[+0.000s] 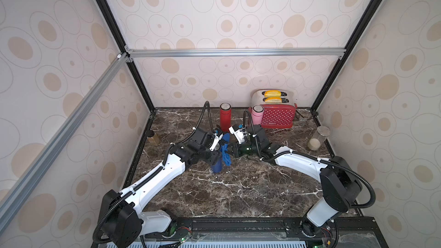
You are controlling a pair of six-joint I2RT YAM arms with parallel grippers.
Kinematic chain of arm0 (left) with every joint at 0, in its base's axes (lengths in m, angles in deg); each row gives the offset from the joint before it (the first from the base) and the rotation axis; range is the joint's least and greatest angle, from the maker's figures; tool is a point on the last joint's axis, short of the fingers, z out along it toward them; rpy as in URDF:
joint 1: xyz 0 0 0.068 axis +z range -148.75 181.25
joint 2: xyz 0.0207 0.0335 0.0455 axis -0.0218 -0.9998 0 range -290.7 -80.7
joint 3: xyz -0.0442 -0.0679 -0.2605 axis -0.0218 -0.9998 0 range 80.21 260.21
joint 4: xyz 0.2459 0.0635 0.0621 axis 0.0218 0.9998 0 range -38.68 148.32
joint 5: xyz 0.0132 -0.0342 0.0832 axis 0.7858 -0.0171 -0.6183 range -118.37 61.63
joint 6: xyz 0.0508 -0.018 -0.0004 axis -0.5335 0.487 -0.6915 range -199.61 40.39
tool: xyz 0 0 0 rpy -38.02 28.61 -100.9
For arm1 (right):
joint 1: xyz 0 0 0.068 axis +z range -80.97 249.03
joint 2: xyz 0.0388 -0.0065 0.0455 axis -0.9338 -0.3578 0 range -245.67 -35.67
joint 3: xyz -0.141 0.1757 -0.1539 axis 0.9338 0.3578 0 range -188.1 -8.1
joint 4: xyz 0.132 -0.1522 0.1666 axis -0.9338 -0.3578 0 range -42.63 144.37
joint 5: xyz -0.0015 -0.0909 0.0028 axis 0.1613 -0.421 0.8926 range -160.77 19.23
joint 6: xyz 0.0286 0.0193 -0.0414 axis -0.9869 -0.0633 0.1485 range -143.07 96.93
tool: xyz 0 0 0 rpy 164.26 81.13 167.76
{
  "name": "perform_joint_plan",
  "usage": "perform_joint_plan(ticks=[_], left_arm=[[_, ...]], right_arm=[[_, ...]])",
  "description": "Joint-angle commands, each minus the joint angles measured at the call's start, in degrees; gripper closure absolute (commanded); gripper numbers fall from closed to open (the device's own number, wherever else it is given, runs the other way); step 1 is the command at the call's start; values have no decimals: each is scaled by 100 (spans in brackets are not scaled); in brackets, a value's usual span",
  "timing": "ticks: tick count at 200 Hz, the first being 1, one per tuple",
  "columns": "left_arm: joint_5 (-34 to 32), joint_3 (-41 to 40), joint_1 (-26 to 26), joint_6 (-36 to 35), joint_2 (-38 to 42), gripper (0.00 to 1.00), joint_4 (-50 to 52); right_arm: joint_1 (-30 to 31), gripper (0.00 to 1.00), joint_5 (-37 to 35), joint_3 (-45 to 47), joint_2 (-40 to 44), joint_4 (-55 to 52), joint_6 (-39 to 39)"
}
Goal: Wipe the surface of the thermos
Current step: Wipe the dirt from the surface of the thermos.
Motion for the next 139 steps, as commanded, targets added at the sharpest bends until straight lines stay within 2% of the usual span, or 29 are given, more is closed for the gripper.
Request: perform_joint_plan(ticks=[1, 42, 66, 94, 139], left_arm=[[-364, -190, -78, 571, 193, 100, -399], [-623, -453, -97, 1209, 445, 100, -709], [-796, -396, -112, 1442, 440, 100, -644], [-1058, -223, -105, 1646, 275, 100, -470], [-1000, -58, -108, 1813, -1, 100, -406]], right_arm=[[114, 100, 155, 155, -410, 41, -9], [255, 100, 98, 486, -1509, 905, -330], [269, 100, 106, 594, -1742, 1152, -399], [284, 100, 131, 450, -1309, 722, -137], [325, 100, 100, 126, -383, 74, 232]])
